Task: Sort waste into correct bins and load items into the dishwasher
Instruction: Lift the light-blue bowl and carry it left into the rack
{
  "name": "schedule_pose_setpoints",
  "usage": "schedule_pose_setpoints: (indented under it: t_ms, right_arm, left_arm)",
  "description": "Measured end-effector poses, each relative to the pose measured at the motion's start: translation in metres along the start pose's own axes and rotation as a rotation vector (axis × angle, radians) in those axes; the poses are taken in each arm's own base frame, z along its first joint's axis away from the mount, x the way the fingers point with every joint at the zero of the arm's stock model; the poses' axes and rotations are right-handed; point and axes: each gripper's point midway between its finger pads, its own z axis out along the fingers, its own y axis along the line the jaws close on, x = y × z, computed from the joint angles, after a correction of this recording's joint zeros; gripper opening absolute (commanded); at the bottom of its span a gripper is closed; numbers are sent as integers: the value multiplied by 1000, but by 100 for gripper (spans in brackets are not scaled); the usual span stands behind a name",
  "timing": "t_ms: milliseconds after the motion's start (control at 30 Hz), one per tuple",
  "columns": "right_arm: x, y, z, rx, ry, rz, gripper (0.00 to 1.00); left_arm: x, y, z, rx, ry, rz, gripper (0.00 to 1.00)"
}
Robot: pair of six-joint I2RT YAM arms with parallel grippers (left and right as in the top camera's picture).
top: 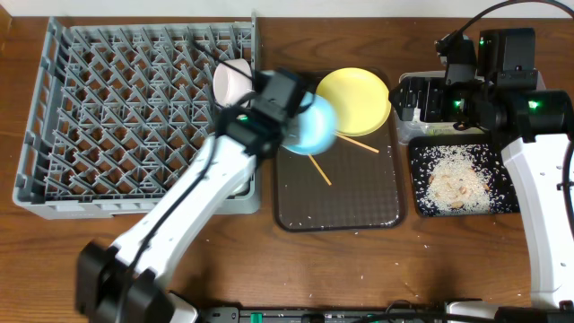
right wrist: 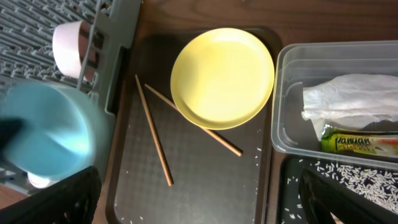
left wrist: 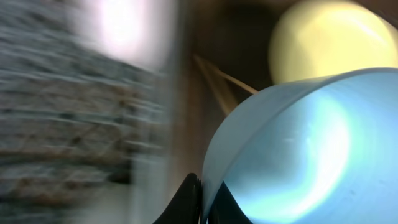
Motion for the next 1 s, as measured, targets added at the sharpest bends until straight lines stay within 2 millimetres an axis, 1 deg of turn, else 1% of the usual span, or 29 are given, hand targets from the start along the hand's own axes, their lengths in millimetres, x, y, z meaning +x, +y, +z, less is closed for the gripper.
schedule_pose_setpoints:
  t_ms: [33,100,167,233,333,467,567,633,767,833,1000]
  right_arm:
    - [0,0,0,0,0,0,99]
    - [0,0,0,0,0,-1,99]
    - [0,0,0,0,0,0,99]
    - [0,0,0,0,0,0,99]
    - [0,0,0,0,0,0,99]
    - [0,0,0,0,0,0,99]
    - [0,0,0,0,0,0,99]
    - [0,0,0,0,0,0,99]
    - [0,0,0,0,0,0,99]
    - [0,0,0,0,0,0,99]
    - [0,0,0,0,0,0,99]
  left_arm:
    - [-9,22,-8,-90,-51,2,7]
    - [-24,56,-23,-253,-140,6,7]
    - [-36,85,-39,-416,-225,19,7]
    - [-47,104,-51,-547,-294,35,8]
    - [-58,121,-61,-708,-365,65,7]
    - [-64,132,-62,-926,-427,144,7]
    - [-60,133,-48,-1057,-430,242,7]
    - [-56,131,-34,-1114,-415,309,7]
    - [-47,126,-12,-1171,-388,402,7]
    - [-44,122,-4,-1183,-381,434,7]
    - [-42,115,0,-1180,-386,456,7]
